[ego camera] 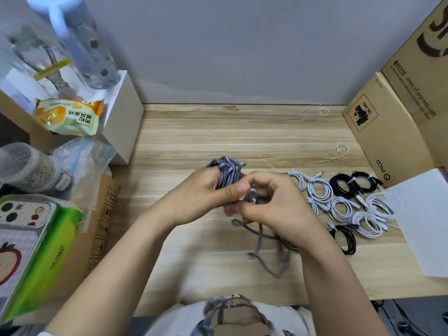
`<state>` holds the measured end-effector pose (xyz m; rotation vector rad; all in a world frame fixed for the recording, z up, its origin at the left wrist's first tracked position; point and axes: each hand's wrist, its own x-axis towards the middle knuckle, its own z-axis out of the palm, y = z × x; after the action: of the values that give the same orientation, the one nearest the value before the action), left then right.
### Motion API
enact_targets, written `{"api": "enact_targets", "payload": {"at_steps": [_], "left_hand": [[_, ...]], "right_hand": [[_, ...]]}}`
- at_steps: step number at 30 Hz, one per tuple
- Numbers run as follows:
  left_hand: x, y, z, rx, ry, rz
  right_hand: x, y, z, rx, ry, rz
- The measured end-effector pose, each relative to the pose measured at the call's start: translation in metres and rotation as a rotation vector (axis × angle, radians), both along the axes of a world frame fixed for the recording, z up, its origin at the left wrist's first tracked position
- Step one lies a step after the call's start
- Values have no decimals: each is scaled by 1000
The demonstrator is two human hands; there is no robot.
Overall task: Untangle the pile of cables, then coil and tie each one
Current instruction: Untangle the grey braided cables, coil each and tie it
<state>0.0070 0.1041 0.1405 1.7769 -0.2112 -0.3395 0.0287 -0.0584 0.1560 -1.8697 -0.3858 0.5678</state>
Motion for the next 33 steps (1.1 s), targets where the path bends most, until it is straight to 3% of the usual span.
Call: {"api": "enact_targets", "payload": {"at_steps": [2,8,16,19,22,25,27,33], "left_hand": [[0,1,4,32,64,-87],[3,12,7,-16,108,-85],[3,25,17,-116,-3,167],[4,27,17,-271,1,338],[6,26,16,-364,40,462],[8,22,15,-372,72,538],[8,16,14,-371,70,535],[8,2,8,-403,131,420]], "right_hand": [[-1,-1,4,97,51,-44],[-3,1,9,58,-29,-11],[1,-10,3,-294,-339,-47],[2,-11,-6,-228,-320,-87],[1,-8,-9,-47,-313,-286],[-1,-4,-4,13,-618,-489],[-3,3,-3,-6,-759,-445],[1,20,-17,-184,-655,-229]]}}
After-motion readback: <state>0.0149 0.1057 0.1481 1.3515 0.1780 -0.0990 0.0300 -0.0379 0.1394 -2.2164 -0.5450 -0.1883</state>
